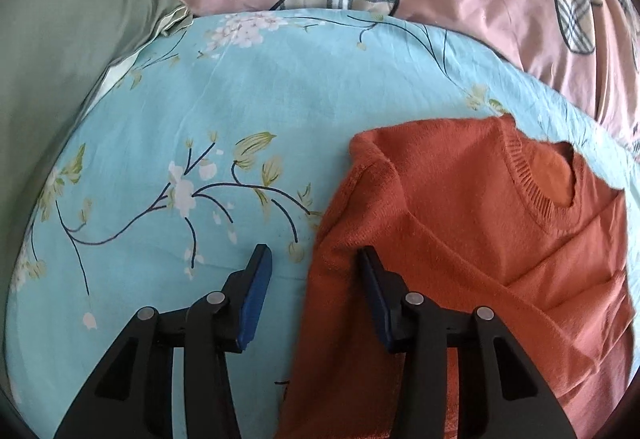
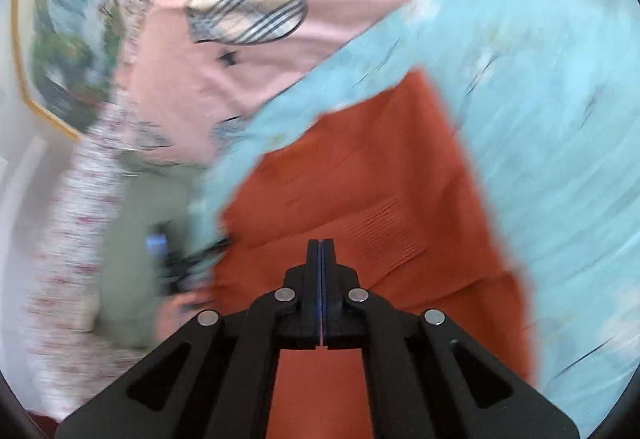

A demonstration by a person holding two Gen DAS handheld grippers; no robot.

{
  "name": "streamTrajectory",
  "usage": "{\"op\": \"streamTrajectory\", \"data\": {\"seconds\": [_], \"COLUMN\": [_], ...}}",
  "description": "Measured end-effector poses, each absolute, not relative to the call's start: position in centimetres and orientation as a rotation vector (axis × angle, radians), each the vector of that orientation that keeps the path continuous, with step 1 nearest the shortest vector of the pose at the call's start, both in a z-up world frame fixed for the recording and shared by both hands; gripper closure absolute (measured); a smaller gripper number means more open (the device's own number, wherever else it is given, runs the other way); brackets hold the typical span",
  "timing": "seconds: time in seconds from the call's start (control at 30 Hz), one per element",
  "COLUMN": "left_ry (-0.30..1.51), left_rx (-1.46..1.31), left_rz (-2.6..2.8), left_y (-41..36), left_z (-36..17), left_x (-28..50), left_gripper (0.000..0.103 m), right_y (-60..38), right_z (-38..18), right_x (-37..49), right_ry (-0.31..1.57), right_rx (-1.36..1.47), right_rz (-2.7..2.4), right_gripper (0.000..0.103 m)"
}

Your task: Fold small clothes

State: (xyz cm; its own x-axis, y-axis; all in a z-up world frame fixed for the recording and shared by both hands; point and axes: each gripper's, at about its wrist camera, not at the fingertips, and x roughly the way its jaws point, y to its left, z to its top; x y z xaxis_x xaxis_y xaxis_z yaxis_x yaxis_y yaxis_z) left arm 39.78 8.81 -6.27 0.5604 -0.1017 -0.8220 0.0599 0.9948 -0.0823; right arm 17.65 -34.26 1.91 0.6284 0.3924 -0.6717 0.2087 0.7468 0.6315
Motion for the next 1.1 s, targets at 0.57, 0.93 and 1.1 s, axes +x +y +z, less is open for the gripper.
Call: {"op": "streamTrajectory", "data": {"seconds": [0.57, 0.93, 1.1], "left_ry": [0.946, 0.947, 0.951], "left_rx": [-0.037, -0.041, -0.048], "left_rz": [-0.082, -0.076, -0.077], "left_y": [8.8, 8.8, 8.9], "left_z": [-6.5, -6.5, -6.5], "left_x": [39.7, 39.9, 40.1], "left_gripper": [0.054, 0.054, 0.054], "right_y": [-31.1, -34.4, -34.2], "right_z": [-3.2, -4.3, -0.3], "right_x": [21.8, 20.9, 15.1], "right_ry": [1.152, 1.112, 0.95], "right_rx": [0.131, 0.712, 1.081], "right_rz": [0.262, 0.345, 0.489], "right_gripper": [0.053, 0.096, 0.096]}}
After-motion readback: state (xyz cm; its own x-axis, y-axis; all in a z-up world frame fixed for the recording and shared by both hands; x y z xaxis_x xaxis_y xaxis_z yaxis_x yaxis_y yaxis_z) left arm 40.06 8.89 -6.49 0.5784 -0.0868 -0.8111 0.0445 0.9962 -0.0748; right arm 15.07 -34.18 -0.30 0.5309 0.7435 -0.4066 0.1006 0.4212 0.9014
